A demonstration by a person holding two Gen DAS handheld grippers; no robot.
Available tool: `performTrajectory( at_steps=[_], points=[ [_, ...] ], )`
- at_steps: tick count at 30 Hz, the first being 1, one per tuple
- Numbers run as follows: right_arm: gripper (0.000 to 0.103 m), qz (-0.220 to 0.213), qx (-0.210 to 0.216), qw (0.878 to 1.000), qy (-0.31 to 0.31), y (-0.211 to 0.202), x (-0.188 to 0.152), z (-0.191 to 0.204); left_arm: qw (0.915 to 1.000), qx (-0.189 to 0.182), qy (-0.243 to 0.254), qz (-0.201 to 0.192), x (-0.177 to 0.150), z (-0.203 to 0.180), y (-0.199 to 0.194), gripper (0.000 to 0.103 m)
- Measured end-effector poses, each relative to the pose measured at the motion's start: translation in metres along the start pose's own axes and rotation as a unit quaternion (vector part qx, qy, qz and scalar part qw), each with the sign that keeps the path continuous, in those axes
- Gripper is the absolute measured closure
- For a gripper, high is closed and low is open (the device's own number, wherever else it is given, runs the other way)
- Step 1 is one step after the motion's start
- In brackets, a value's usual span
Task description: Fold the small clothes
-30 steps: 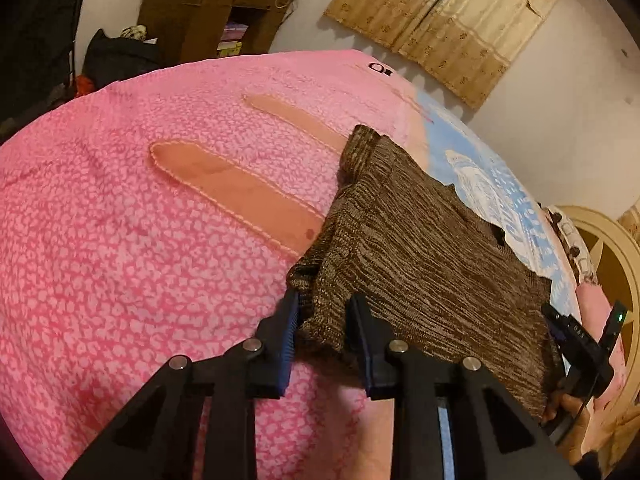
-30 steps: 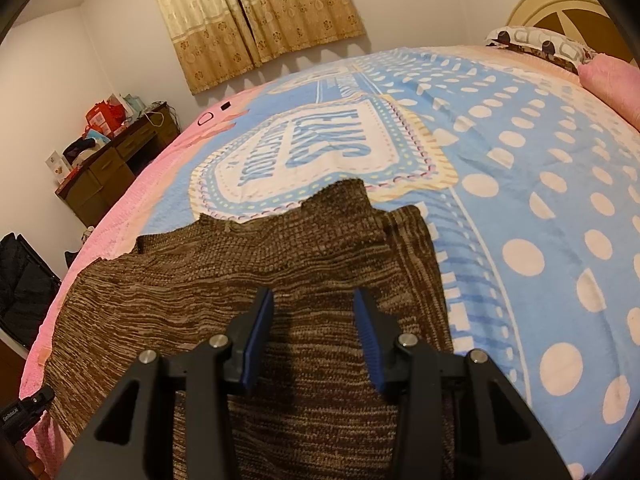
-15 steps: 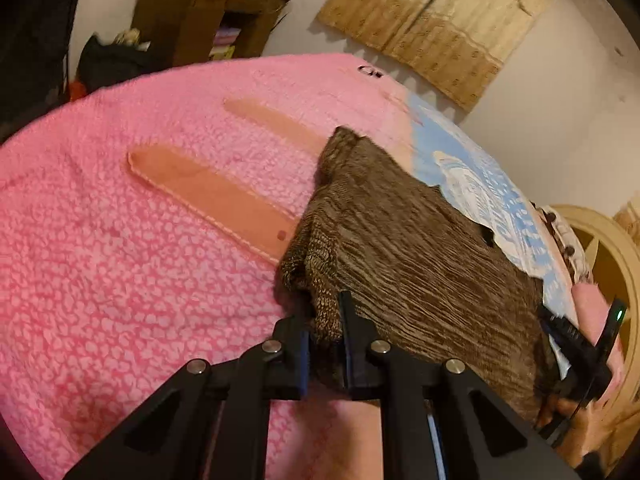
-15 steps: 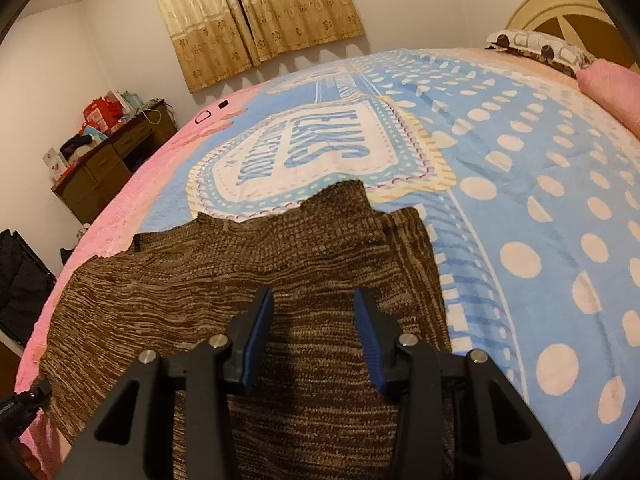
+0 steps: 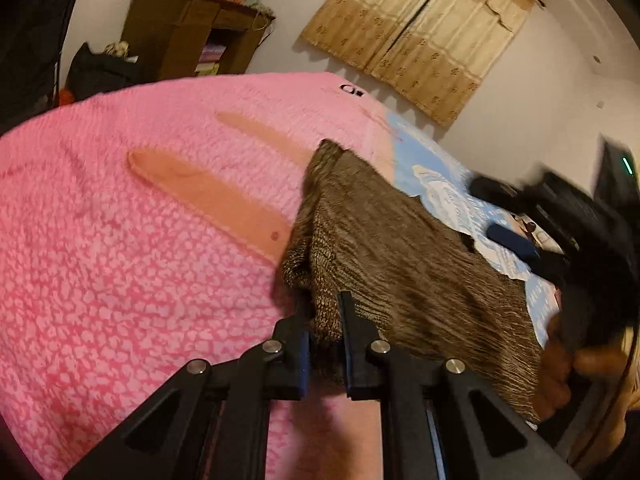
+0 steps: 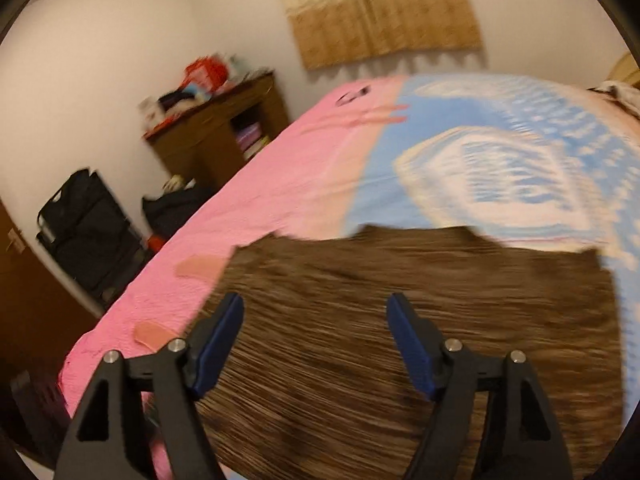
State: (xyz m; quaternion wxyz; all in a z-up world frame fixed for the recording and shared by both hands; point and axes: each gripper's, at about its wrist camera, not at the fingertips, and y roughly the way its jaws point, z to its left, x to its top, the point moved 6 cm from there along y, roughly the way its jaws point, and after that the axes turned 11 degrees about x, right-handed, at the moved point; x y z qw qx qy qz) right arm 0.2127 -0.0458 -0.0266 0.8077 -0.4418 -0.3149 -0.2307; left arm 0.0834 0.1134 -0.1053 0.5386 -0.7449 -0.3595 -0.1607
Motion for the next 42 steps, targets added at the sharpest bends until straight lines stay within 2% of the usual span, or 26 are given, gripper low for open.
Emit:
performTrajectory(
  at_steps=[3,5,9,14,17,20,22,23,25,27,30,37,42],
  points=[
    [0.026,0.053,-0.001,0.999,-0.008,0.053,0.002,0.023,0.9998,-0.006,-0.019,0.008,-0.002,0.007,0.003,0.091],
    [0.026,0.085,0.013,0.996,-0.001,0.084,0.001,0.032,0.9999,-0.002,-0.01,0.003,-0.003,0.006,0.002,0.091],
    [0.024,0.131,-0.01,0.991,-0.024,0.138,-0.005,0.049,0.9999,-0.005,-0.016,-0.002,-0.004,0.005,0.003,0.091],
    [0.024,0.156,-0.057,0.983,-0.083,0.162,-0.014,0.055,0.9996,-0.012,-0.025,-0.001,-0.006,0.008,0.002,0.091],
    [0.03,0.173,-0.081,0.973,-0.13,0.164,-0.02,0.059,0.9999,-0.003,-0.015,-0.002,-0.005,0.006,0.003,0.091],
    [0.047,0.174,-0.096,0.971,-0.137,0.158,-0.02,0.056,0.9999,-0.006,-0.016,0.001,-0.003,0.005,0.005,0.091],
    [0.07,0.171,-0.109,0.971,-0.126,0.153,-0.018,0.051,0.9999,-0.009,-0.014,0.004,0.0,0.001,0.007,0.091],
    [0.074,0.168,-0.107,0.973,-0.117,0.149,-0.015,0.048,0.9999,-0.011,-0.01,0.005,0.001,0.0,0.007,0.091],
    [0.081,0.153,-0.078,0.982,-0.077,0.137,-0.011,0.04,0.9999,-0.015,0.0,0.004,0.004,-0.005,0.004,0.091],
    [0.082,0.134,-0.04,0.989,-0.037,0.125,-0.009,0.033,0.9998,-0.018,0.009,-0.002,0.006,-0.011,0.001,0.091],
    [0.083,0.114,0.009,0.993,0.009,0.109,-0.009,0.024,0.9989,-0.025,0.037,-0.015,0.008,-0.027,-0.007,0.091],
    [0.083,0.088,0.085,0.989,0.088,0.08,0.007,0.008,0.9948,-0.037,0.087,-0.038,0.012,-0.06,-0.02,0.091],
    [0.083,0.064,0.099,0.988,0.102,0.048,0.012,-0.008,0.9894,-0.052,0.126,-0.049,0.01,-0.083,-0.026,0.091]
  ],
)
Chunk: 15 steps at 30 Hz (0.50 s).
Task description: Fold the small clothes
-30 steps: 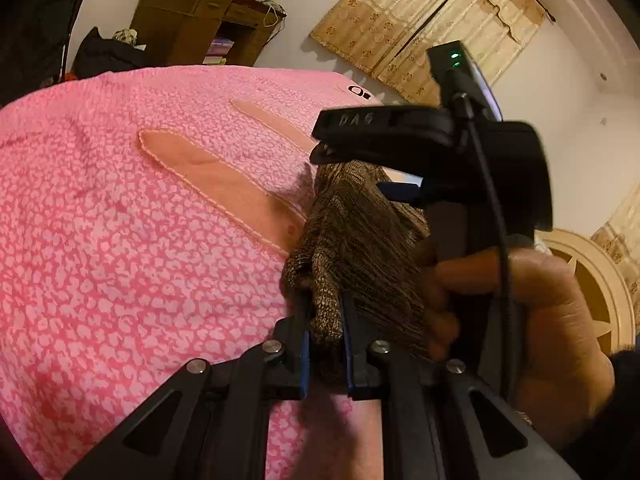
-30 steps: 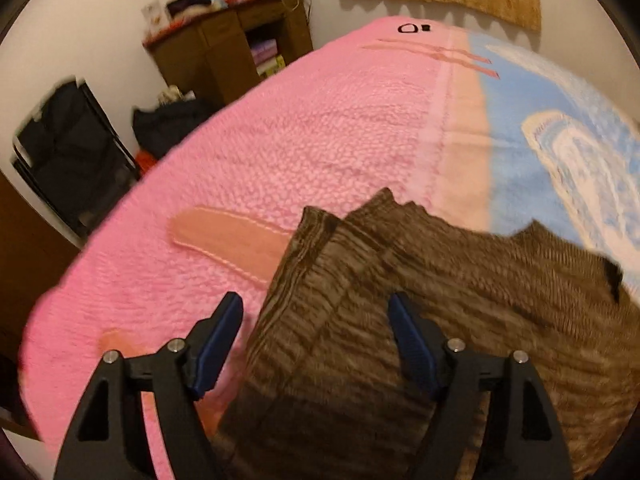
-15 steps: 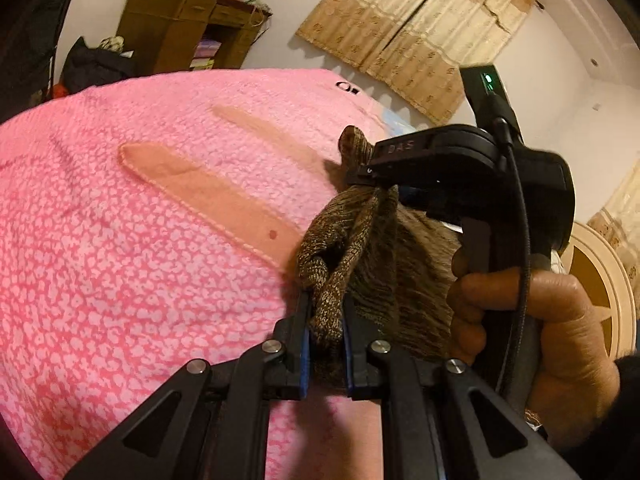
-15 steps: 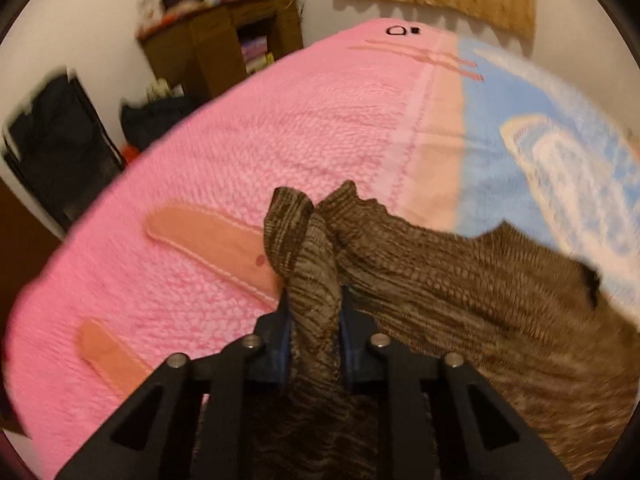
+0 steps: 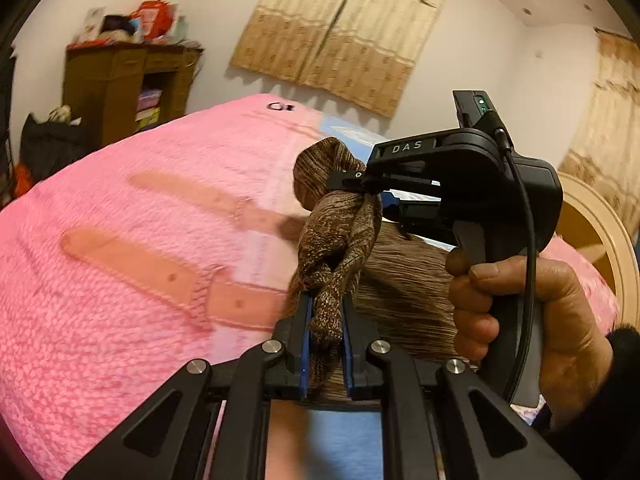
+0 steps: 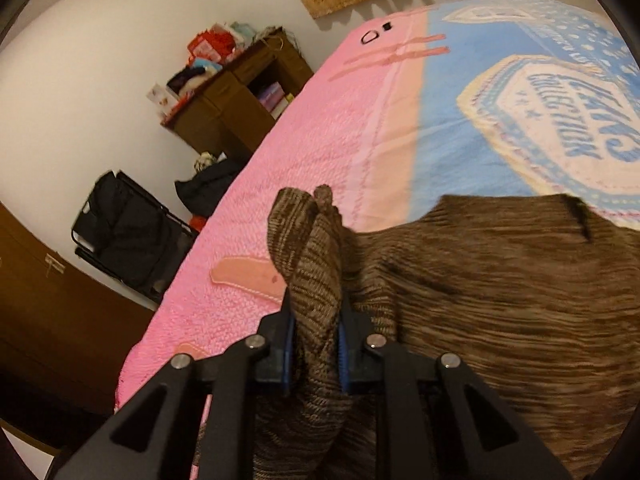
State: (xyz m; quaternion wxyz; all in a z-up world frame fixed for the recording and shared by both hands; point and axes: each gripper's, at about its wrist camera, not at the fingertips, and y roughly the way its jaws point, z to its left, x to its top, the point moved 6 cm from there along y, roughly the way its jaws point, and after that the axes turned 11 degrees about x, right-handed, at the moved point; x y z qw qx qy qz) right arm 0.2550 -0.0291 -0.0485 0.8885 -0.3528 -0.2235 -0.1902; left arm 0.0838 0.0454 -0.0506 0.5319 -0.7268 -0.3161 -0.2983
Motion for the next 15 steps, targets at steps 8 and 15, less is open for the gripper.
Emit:
performTrajectory(
  at_steps=[8,15],
  points=[
    [0.084,-0.047,0.011,0.999,0.024,-0.071,0.001,-0.036,0.9961,-0.05,0.072,-0.001,-0.005,-0.066,-0.005,0.091],
    [0.084,-0.092,-0.001,0.995,0.043,-0.143,0.003,-0.088,0.9863,-0.089,0.138,0.011,-0.022,-0.127,-0.001,0.091]
  ],
)
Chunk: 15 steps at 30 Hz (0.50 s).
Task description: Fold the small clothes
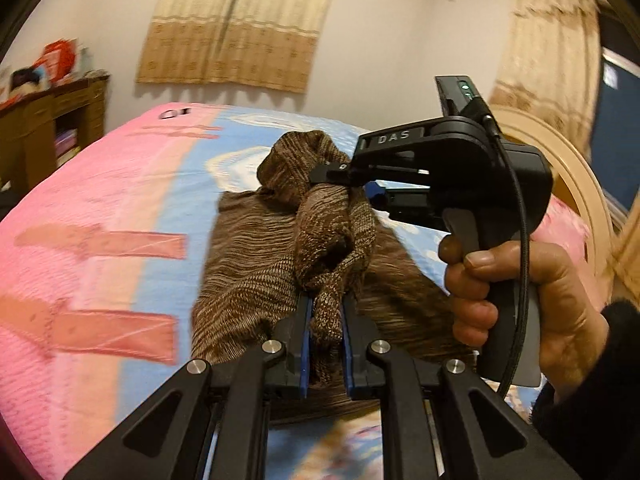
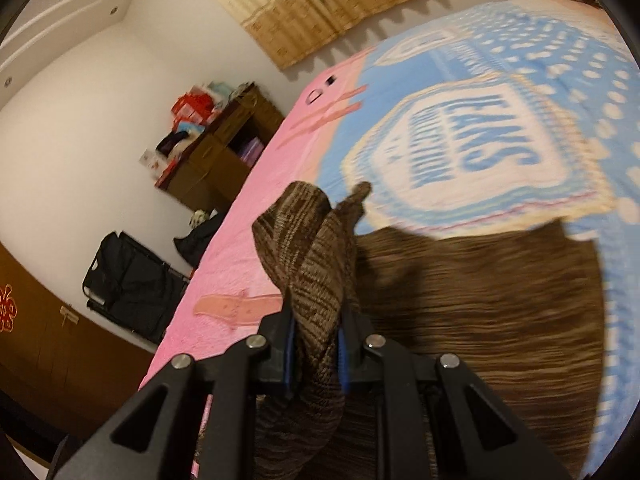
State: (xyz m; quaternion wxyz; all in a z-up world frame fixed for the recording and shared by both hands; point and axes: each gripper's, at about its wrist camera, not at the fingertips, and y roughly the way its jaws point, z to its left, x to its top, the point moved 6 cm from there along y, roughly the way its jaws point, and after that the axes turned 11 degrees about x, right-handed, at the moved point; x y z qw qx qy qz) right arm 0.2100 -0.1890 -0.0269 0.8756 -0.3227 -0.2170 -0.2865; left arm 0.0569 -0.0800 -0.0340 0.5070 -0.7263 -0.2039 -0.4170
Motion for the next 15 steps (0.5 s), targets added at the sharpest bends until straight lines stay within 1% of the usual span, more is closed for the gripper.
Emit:
performTrajectory(
  at_steps=[4,8,11,14,15],
  points=[
    [0.084,-0.016,-0.005,1.0,0.024,-0.03,0.001,-0.034,0.9991,-0.016,0.039,0.01,-0.004,-0.033,0.01,0.091],
    [0.084,-0.014,-0.003,0.999,0.045,-0.047,-0.003,-0.062,0.9971,-0.02,0.071,0.021,-0.007,-0.059,0.028,0.091],
    [0.084,-0.012,-0.004,0.998,0.056,-0.056,-0.006,-0.084,0.9954,-0.017,0.087,0.036,-0.017,-0.068,0.04,0.091],
    [0.083,-0.001,-0.006,0.998,0.055,-0.058,-0.013,-0.102,0.9932,-0.007,0.102,0.055,-0.027,-0.067,0.05,0.091],
    [0.079,0.0,-0.017,0.999,0.051,-0.059,-0.016,-0.107,0.9928,-0.005,0.104,0.059,-0.028,-0.067,0.051,0.09]
  ],
)
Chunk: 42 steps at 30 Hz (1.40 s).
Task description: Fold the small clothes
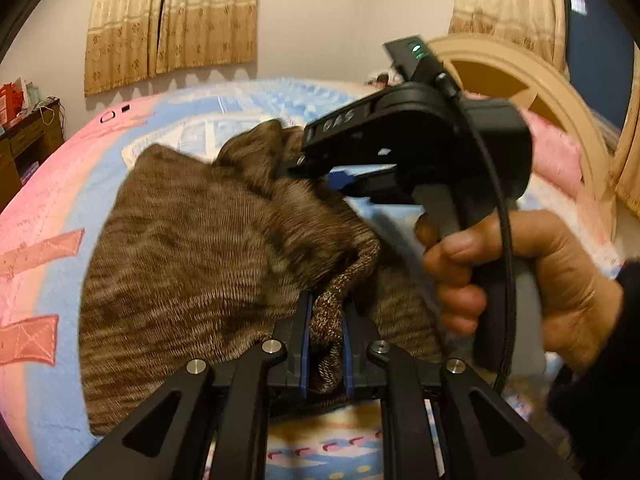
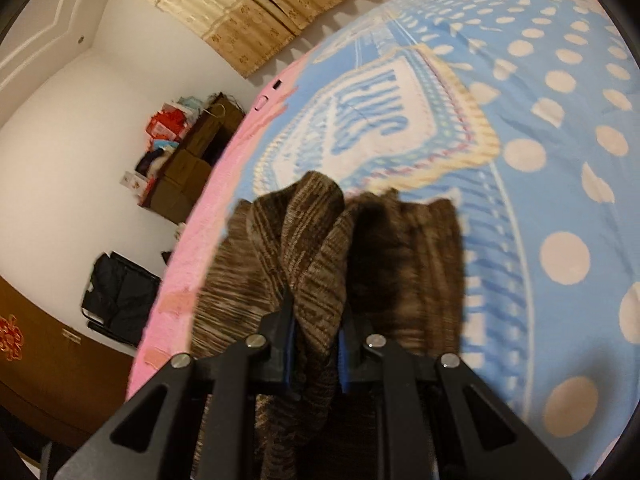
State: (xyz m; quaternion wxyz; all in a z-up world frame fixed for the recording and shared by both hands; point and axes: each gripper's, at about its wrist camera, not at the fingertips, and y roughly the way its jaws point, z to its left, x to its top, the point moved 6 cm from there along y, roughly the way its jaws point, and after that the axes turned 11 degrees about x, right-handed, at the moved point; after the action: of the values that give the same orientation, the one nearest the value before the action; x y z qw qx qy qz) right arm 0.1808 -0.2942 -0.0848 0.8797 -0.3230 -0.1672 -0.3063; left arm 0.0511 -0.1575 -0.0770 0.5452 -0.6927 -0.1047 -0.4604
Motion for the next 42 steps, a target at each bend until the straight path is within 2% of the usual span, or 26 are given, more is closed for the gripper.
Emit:
performTrajectory(
  at_steps=[1,4,6,7,9,11,12,14,15,16,18,19,22,24,28,29,30,31,34,36,38,41,42],
  points=[
    [0.071,-0.003,-0.008,1.0,-0.001,-0.002,-0.002,-0.003,1.0,-0.003,0.001,0.002,-0.003,0.0,-0.002,0.09],
    [0.065,-0.035,-0.044,0.998,0.007,-0.021,-0.001,-0.017,0.9996,-0.021,0.017,0.004,-0.004,0.0,-0.012,0.084],
    [0.064,-0.062,-0.08,0.995,0.005,-0.04,0.0,-0.021,0.9987,-0.033,0.035,0.017,-0.008,0.001,-0.02,0.072],
    [0.064,-0.073,-0.097,0.993,0.001,-0.049,0.0,-0.02,0.9982,-0.039,0.041,0.022,-0.011,0.005,-0.026,0.069],
    [0.064,-0.089,-0.128,0.987,-0.029,-0.065,0.0,-0.006,0.9979,-0.048,0.038,0.019,-0.015,0.016,-0.041,0.058],
    [0.064,-0.085,-0.128,0.986,-0.061,-0.072,-0.004,0.013,0.9988,-0.043,0.021,0.004,-0.02,0.032,-0.058,0.045],
    [0.063,-0.082,-0.124,0.987,-0.068,-0.074,-0.006,0.02,0.9994,-0.034,0.012,-0.003,-0.022,0.039,-0.062,0.043],
    [0.051,-0.091,-0.103,0.988,-0.066,-0.086,-0.018,0.032,0.9997,-0.014,-0.009,-0.017,-0.022,0.059,-0.071,0.043],
    [0.041,-0.096,-0.093,0.989,-0.062,-0.092,-0.027,0.037,0.9997,-0.001,-0.02,-0.016,-0.024,0.07,-0.071,0.043],
    [0.039,-0.099,-0.088,0.989,-0.059,-0.096,-0.039,0.04,0.9992,0.013,-0.036,-0.012,-0.026,0.082,-0.069,0.043],
    [0.039,-0.089,-0.08,0.991,-0.051,-0.101,-0.069,0.043,0.9967,0.034,-0.073,0.009,-0.03,0.102,-0.061,0.043],
    [0.044,-0.08,-0.079,0.992,-0.05,-0.097,-0.079,0.045,0.9953,0.041,-0.086,0.018,-0.033,0.108,-0.059,0.043],
    [0.049,-0.055,-0.097,0.992,-0.066,-0.091,-0.113,0.052,0.9908,0.038,-0.127,0.028,-0.039,0.122,-0.06,0.043],
    [0.049,-0.044,-0.106,0.99,-0.08,-0.086,-0.129,0.059,0.9897,0.037,-0.136,0.027,-0.04,0.123,-0.063,0.043],
    [0.05,-0.025,-0.106,0.99,-0.085,-0.067,-0.137,0.057,0.9912,0.051,-0.12,0.026,-0.041,0.116,-0.065,0.043],
    [0.055,-0.02,-0.11,0.99,-0.082,-0.06,-0.136,0.052,0.9913,0.055,-0.117,0.026,-0.041,0.116,-0.065,0.043],
    [0.082,-0.009,-0.107,0.991,-0.075,-0.053,-0.135,0.047,0.9913,0.06,-0.114,0.027,-0.042,0.117,-0.067,0.043],
    [0.091,0.004,-0.101,0.993,-0.066,-0.05,-0.139,0.043,0.9914,0.063,-0.111,0.028,-0.042,0.118,-0.066,0.043],
    [0.093,0.011,-0.084,0.995,-0.05,-0.056,-0.134,0.039,0.9916,0.06,-0.112,0.021,-0.035,0.121,-0.068,0.043],
    [0.093,0.006,-0.109,0.991,-0.072,-0.074,-0.131,0.039,0.9919,0.061,-0.11,0.019,-0.031,0.122,-0.065,0.043],
    [0.093,0.002,-0.118,0.991,-0.066,-0.09,-0.128,0.028,0.9924,0.067,-0.101,0.02,-0.027,0.121,-0.059,0.043],
    [0.085,0.031,-0.092,0.995,-0.034,-0.093,-0.135,0.007,0.9933,0.067,-0.092,0.02,-0.021,0.118,-0.053,0.043],
    [0.078,0.028,-0.084,0.996,-0.026,-0.096,-0.135,0.009,0.9937,0.065,-0.09,0.018,-0.019,0.117,-0.052,0.043]
  ],
)
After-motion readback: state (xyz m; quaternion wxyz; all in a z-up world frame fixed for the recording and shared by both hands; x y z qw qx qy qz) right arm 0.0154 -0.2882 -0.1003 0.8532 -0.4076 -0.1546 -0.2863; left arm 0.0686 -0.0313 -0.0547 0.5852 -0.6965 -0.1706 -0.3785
